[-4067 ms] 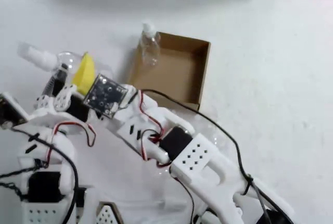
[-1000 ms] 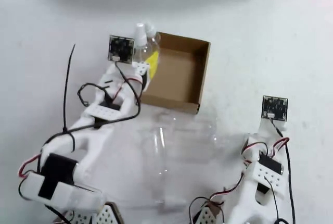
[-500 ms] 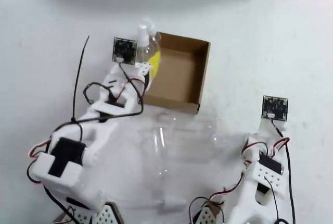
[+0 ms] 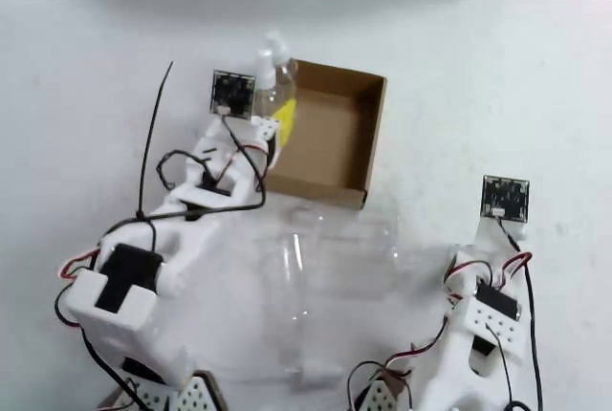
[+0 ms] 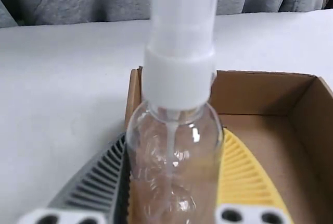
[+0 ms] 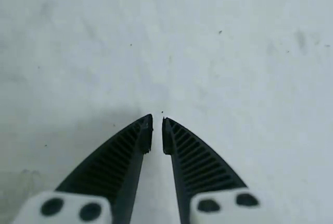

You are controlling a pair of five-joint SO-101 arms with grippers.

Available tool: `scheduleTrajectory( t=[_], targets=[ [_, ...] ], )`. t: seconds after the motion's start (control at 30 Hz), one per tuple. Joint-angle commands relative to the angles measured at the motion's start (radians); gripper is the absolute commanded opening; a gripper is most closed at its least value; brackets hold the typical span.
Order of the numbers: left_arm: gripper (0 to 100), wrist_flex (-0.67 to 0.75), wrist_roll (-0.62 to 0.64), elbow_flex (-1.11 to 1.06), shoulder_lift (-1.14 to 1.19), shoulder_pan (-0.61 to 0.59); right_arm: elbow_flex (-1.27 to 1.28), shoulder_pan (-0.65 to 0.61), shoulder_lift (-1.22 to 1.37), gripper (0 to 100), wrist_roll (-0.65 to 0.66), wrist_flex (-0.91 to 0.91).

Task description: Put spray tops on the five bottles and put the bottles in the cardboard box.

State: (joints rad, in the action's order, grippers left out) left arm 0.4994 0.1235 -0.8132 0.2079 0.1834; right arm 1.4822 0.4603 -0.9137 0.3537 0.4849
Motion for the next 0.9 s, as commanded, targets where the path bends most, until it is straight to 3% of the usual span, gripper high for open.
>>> scheduleTrajectory(
  t=[0.0, 0.53, 0.77, 0.87],
  targets=[
    [2, 0.038, -0.012, 0.064, -0.005, -0.013, -0.003, -0.008, -0.01, 1.8, 0.002, -0.018],
    [3, 0.043, -0.012, 0.058, -0.001, -0.025, 0.006, -0.01, -0.015, 1.8, 0.002, -0.018],
    [21, 0.037, -0.005, 0.055, 0.002, -0.03, 0.006, -0.01, -0.013, 1.8, 0.002, -0.018],
    [24, 0.037, -0.005, 0.054, 0.002, -0.033, 0.006, -0.01, -0.013, 1.8, 0.002, -0.018]
  ],
)
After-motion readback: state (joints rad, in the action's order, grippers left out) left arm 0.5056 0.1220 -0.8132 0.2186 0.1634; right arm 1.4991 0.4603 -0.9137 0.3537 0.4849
